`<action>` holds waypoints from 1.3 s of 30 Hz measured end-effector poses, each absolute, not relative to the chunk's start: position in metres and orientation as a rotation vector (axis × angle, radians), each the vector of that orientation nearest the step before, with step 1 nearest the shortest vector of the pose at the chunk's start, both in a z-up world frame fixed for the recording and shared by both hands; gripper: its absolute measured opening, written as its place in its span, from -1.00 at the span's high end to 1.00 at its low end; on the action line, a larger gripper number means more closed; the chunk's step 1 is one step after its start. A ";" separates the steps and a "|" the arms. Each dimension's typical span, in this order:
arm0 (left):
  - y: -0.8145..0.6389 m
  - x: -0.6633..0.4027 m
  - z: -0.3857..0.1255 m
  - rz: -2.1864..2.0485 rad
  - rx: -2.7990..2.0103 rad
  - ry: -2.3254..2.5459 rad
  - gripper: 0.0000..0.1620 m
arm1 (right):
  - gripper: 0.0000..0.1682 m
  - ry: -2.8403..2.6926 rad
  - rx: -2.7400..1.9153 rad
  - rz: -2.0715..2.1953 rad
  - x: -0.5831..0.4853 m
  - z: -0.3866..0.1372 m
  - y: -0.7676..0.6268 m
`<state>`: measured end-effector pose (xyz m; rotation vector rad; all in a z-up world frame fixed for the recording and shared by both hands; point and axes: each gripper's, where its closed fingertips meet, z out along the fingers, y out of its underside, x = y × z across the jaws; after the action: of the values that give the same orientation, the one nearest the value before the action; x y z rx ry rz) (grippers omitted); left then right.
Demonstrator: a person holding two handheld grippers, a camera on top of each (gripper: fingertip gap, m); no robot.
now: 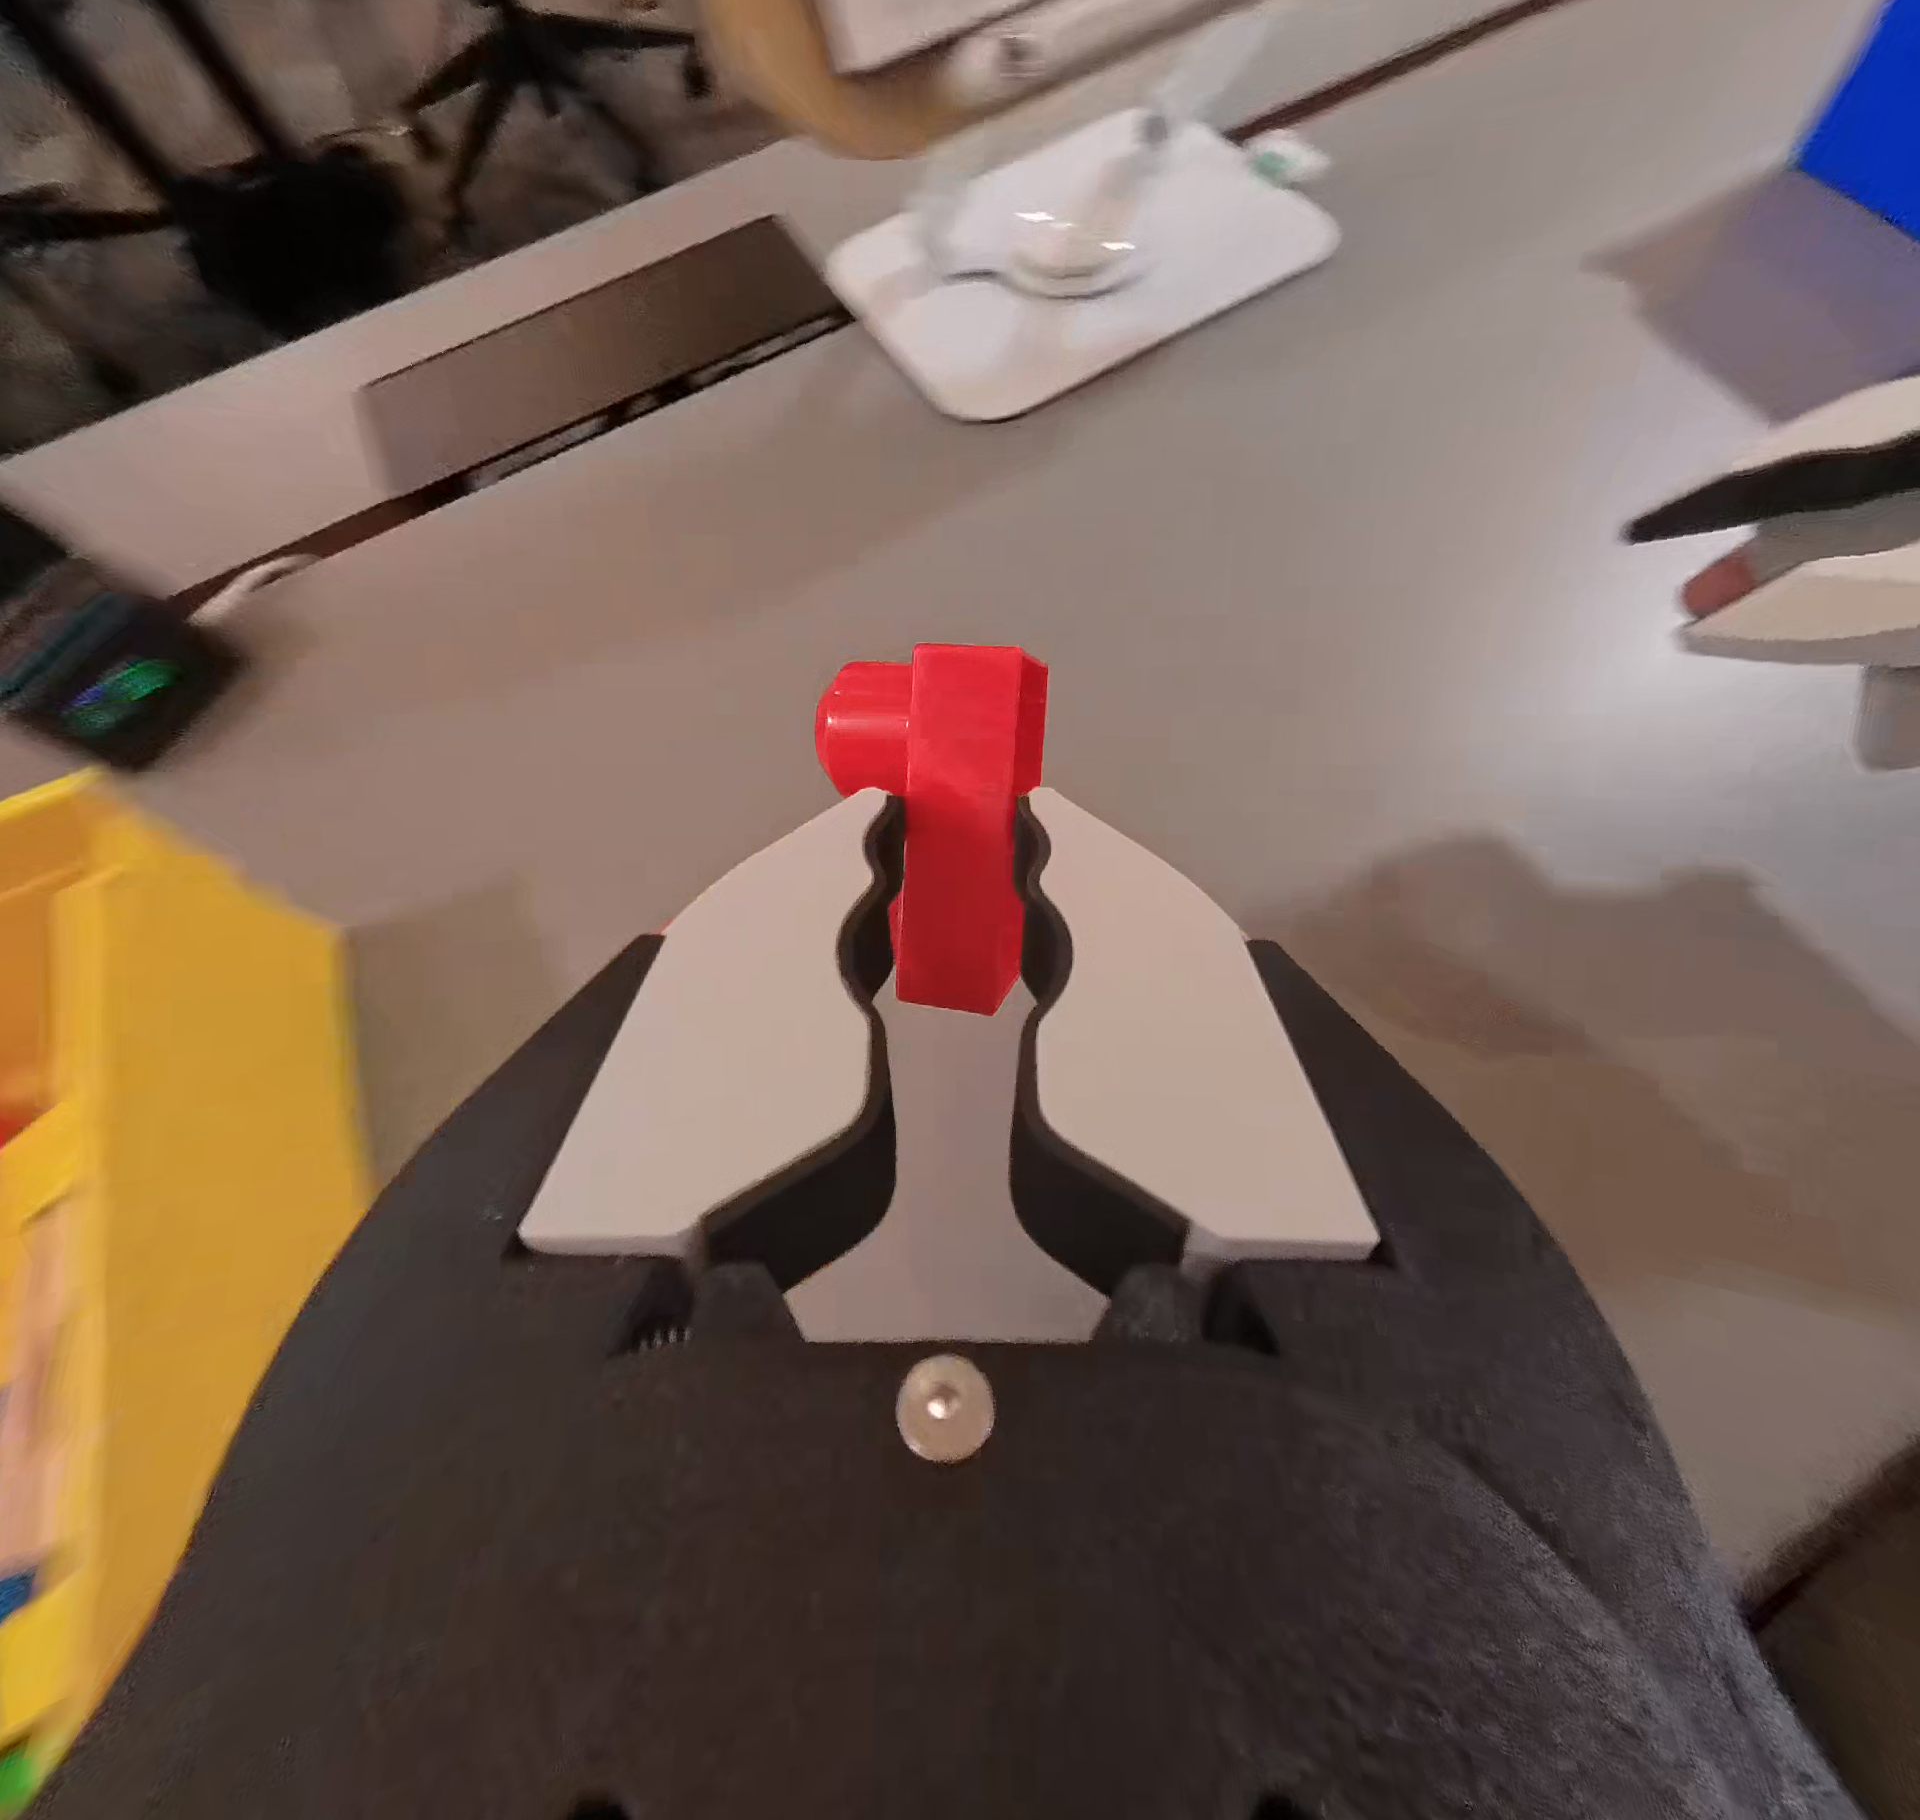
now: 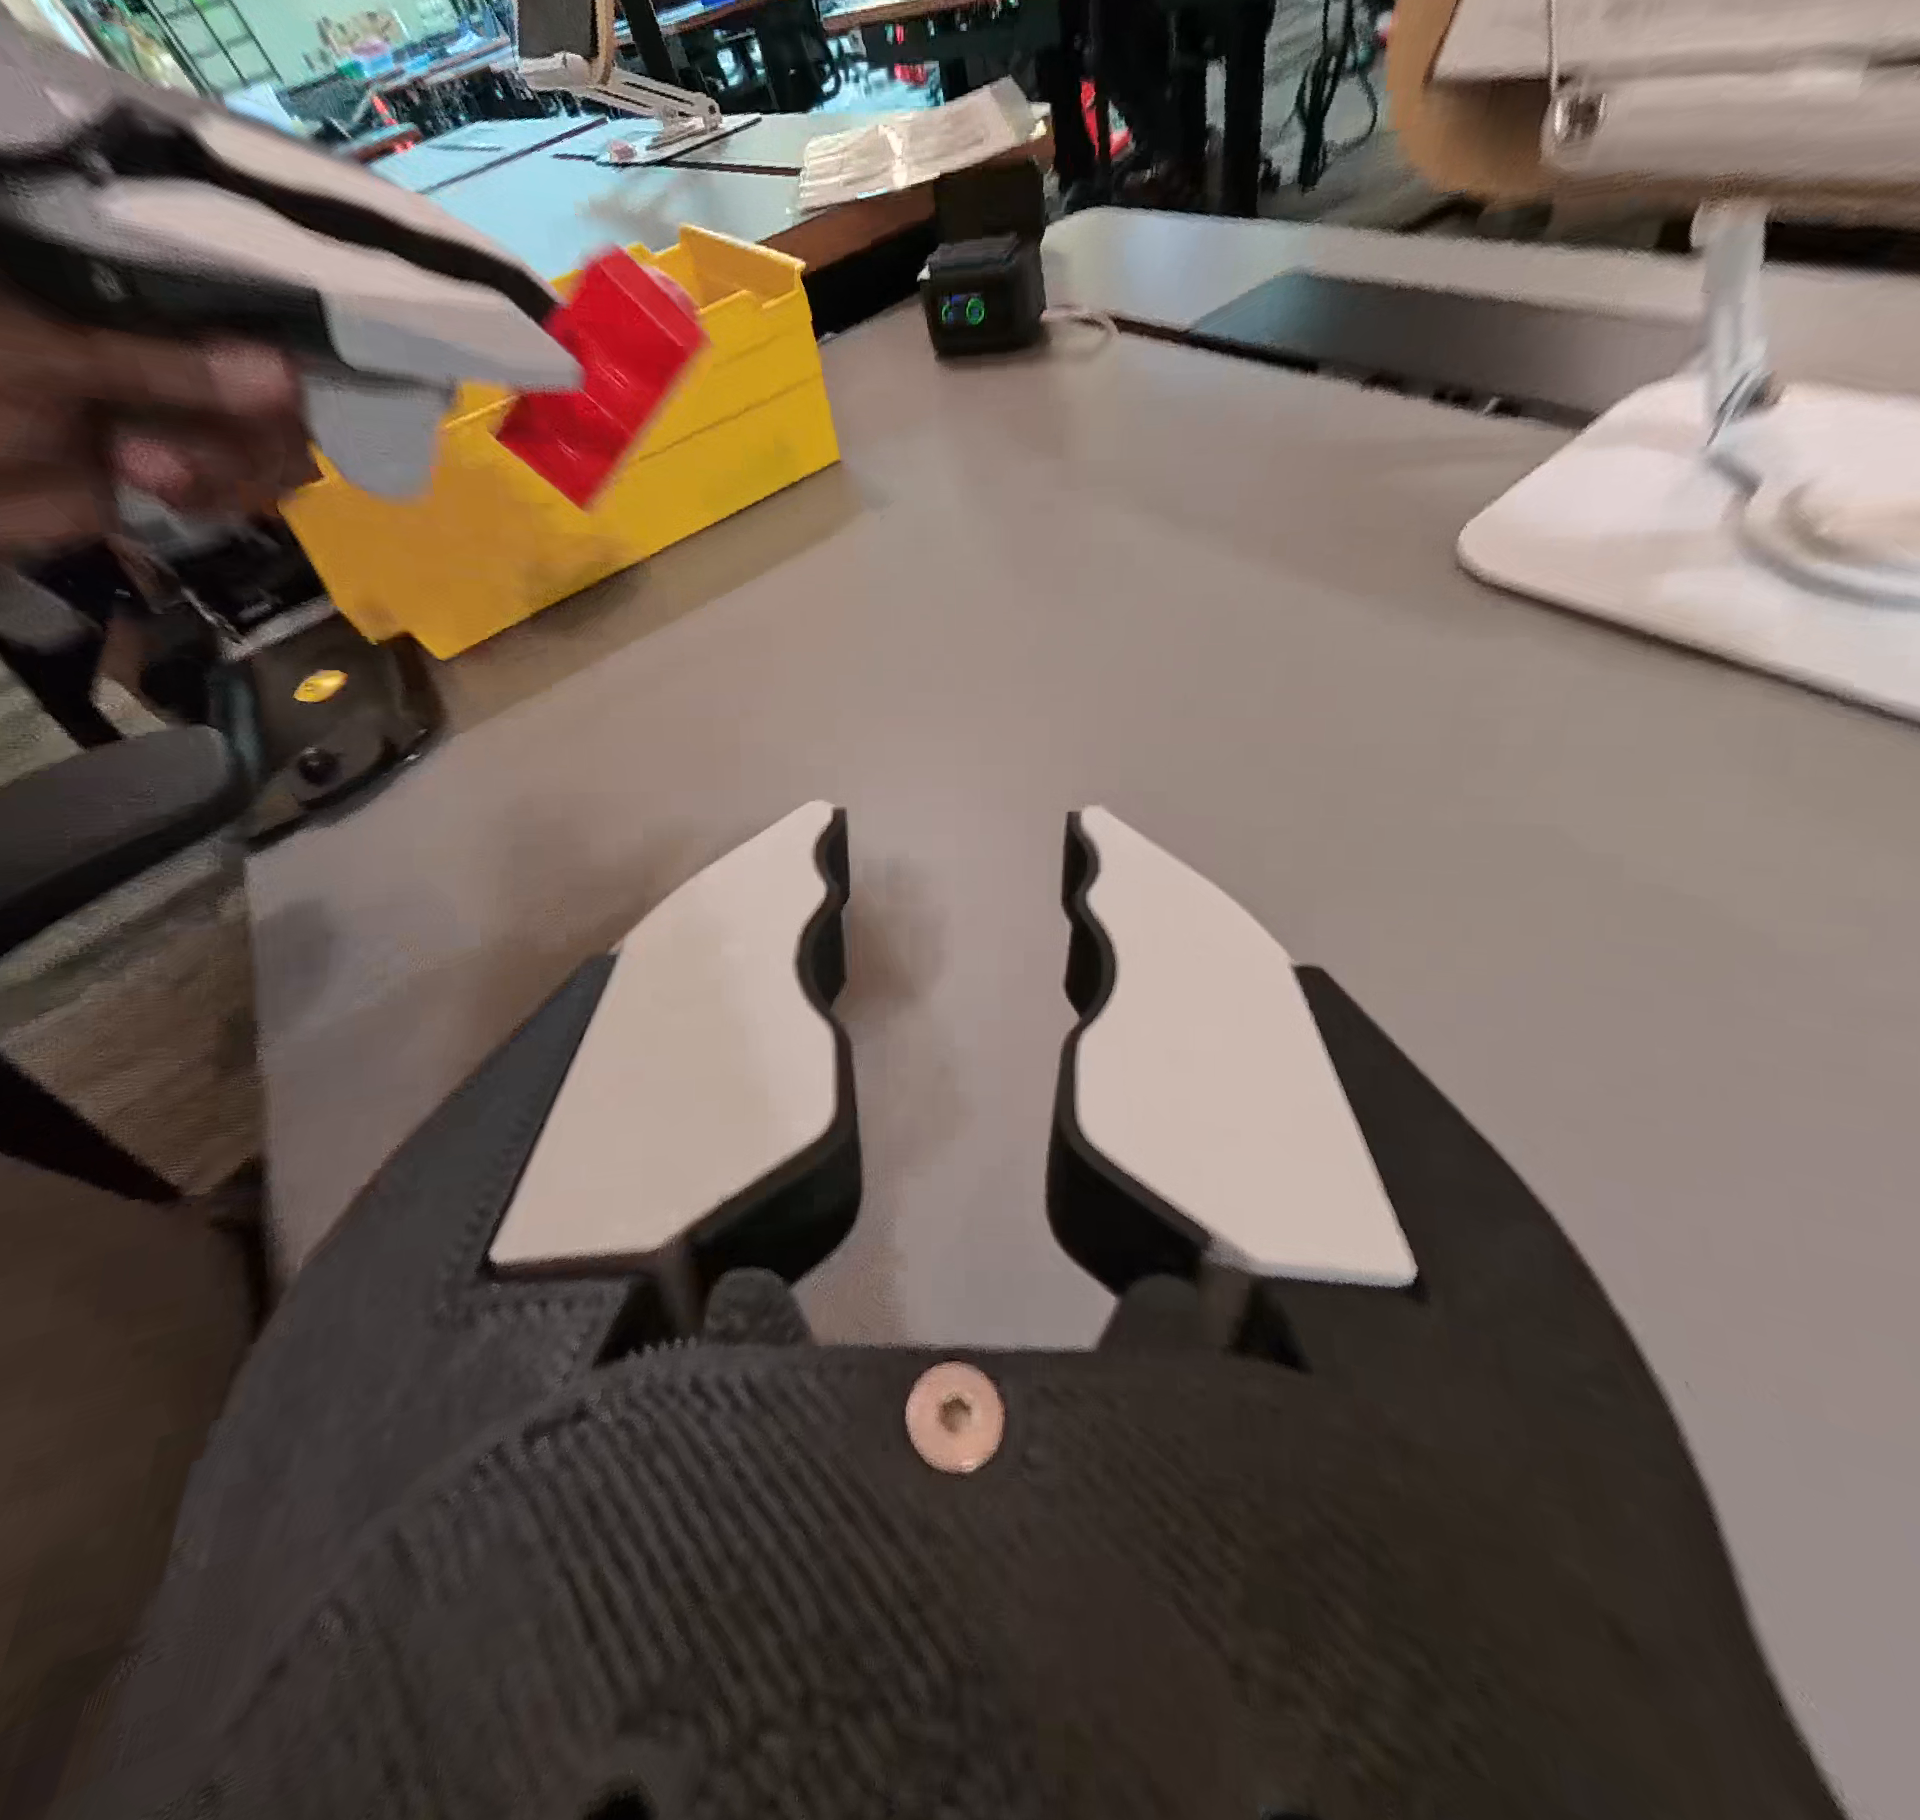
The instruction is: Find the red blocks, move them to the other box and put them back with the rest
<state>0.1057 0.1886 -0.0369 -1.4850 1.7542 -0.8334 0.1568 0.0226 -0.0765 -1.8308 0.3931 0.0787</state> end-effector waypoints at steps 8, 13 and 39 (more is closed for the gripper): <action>0.044 0.158 -0.100 -0.920 -1.035 2.021 0.74 | 0.54 0.784 -1.639 0.410 0.177 -0.082 -0.015; 0.017 0.143 -0.112 -1.016 -0.888 2.143 0.74 | 0.47 0.858 -1.627 0.492 0.172 -0.092 -0.022; 0.016 0.130 -0.097 -1.068 -0.797 2.043 0.55 | 0.59 0.800 -1.689 0.633 0.154 -0.090 -0.002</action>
<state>0.1296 0.0160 -0.0965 -0.7966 2.0434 -1.0678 0.1536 -0.0022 -0.0903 -1.6886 0.7995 0.6325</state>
